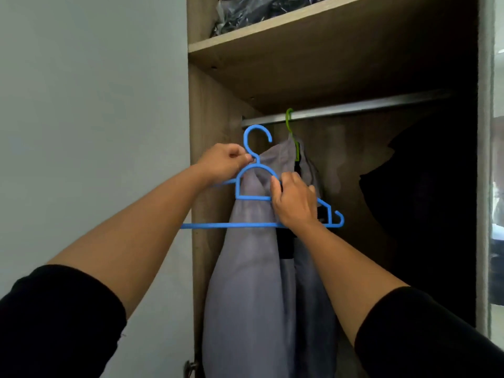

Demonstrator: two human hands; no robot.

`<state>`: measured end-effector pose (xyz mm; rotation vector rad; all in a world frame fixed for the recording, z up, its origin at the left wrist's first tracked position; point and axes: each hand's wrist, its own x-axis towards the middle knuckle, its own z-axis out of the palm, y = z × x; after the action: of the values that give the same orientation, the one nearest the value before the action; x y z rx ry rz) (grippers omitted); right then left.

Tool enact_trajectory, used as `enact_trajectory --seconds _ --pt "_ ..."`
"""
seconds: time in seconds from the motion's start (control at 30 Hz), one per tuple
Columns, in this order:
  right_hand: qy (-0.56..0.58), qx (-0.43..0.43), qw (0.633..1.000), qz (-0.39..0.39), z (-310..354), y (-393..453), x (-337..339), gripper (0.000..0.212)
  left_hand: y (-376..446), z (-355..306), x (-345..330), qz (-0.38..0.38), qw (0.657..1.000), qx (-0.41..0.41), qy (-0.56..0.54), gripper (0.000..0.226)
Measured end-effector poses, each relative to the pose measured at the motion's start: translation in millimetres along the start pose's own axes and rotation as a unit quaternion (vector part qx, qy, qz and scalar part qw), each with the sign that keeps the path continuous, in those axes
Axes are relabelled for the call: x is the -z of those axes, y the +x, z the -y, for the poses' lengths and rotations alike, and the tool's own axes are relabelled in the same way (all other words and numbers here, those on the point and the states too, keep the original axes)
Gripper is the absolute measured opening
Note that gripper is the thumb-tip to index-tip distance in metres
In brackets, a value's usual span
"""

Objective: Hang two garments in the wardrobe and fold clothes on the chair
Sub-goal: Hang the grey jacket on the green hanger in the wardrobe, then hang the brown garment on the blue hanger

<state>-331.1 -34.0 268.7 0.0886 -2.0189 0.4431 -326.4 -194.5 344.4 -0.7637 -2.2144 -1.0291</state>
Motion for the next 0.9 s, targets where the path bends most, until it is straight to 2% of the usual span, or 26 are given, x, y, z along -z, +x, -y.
enact_trajectory --seconds 0.17,0.33,0.47,0.67,0.9 --pt "0.049 0.071 0.996 -0.012 6.6 -9.2 0.1 0.035 -49.1 -9.8 22.2 0.035 0.99 0.008 0.14 0.016" --pt "0.136 0.14 0.98 0.026 17.4 -36.7 13.6 0.034 -104.5 -25.6 24.1 -0.036 0.971 0.067 0.226 0.018" --pt "0.192 0.176 0.962 0.079 29.7 -76.0 29.3 0.03 -165.3 -44.2 20.4 -0.086 0.954 0.138 0.251 0.019" --pt "0.284 0.215 0.92 0.167 73.9 -140.8 54.3 0.035 -261.0 -85.6 41.7 -0.103 0.913 0.249 0.307 0.021" --pt "0.37 0.263 0.873 0.179 163.1 -195.8 122.7 0.038 -358.6 -170.9 105.9 -0.154 0.855 0.315 0.383 0.022"
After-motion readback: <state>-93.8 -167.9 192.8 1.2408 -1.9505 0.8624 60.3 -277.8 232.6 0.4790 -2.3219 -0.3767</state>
